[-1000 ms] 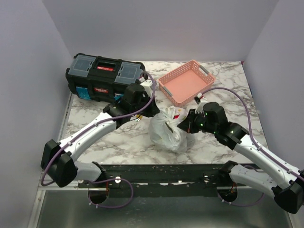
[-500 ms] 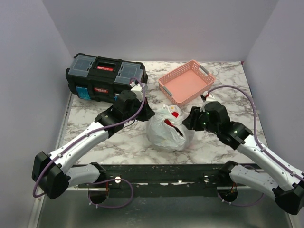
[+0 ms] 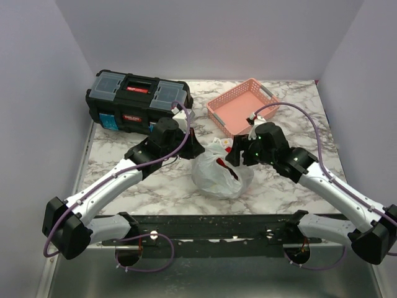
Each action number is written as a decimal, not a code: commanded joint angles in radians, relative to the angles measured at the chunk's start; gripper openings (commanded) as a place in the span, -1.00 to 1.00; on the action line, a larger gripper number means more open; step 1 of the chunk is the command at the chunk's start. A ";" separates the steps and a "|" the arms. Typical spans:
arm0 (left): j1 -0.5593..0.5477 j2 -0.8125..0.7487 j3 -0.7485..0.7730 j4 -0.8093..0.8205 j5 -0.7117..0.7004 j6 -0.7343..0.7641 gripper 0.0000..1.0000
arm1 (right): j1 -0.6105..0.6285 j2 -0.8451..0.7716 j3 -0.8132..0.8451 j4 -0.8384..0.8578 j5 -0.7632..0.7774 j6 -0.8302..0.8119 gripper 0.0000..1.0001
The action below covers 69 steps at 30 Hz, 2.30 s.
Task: Take the fake fruits out of the plastic bag
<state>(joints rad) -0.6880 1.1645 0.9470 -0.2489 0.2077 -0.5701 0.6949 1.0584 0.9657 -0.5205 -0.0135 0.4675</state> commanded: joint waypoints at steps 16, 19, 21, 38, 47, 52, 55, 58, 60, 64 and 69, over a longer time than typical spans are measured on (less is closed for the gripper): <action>0.007 -0.116 -0.073 0.018 -0.120 -0.002 -0.98 | 0.008 -0.140 -0.082 0.143 0.048 0.076 -0.99; 0.006 -0.114 -0.033 0.009 -0.048 0.061 -0.36 | 0.008 -0.120 -0.079 0.146 0.020 0.075 -0.99; 0.007 -0.105 0.011 -0.009 0.004 0.113 0.06 | 0.008 -0.107 -0.083 0.147 -0.006 0.075 -0.99; -0.287 0.124 0.300 -0.283 -0.409 0.496 0.66 | 0.008 -0.143 -0.119 0.142 -0.012 0.095 -0.99; -0.289 0.246 0.340 -0.322 -0.445 0.475 0.51 | 0.008 -0.159 -0.131 0.122 0.005 0.094 -0.99; -0.289 0.308 0.410 -0.362 -0.519 0.443 0.16 | 0.008 -0.164 -0.139 0.120 0.008 0.094 -0.99; -0.289 0.324 0.450 -0.391 -0.573 0.425 -0.17 | 0.008 -0.160 -0.134 0.103 0.038 0.098 -0.99; -0.289 0.310 0.448 -0.385 -0.623 0.419 -0.49 | 0.007 -0.167 -0.141 0.100 0.061 0.102 -0.99; -0.289 0.293 0.424 -0.359 -0.662 0.420 -0.56 | 0.007 -0.176 -0.152 0.106 0.079 0.107 -0.99; -0.289 0.264 0.417 -0.365 -0.708 0.403 -0.80 | 0.007 -0.184 -0.148 0.092 0.124 0.129 -0.99; -0.288 0.189 0.356 -0.310 -0.779 0.372 -1.00 | 0.007 -0.191 -0.148 0.070 0.194 0.155 -0.99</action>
<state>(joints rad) -0.9710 1.4338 1.3357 -0.5930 -0.4622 -0.1593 0.6949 0.8780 0.8196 -0.4137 0.0826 0.5869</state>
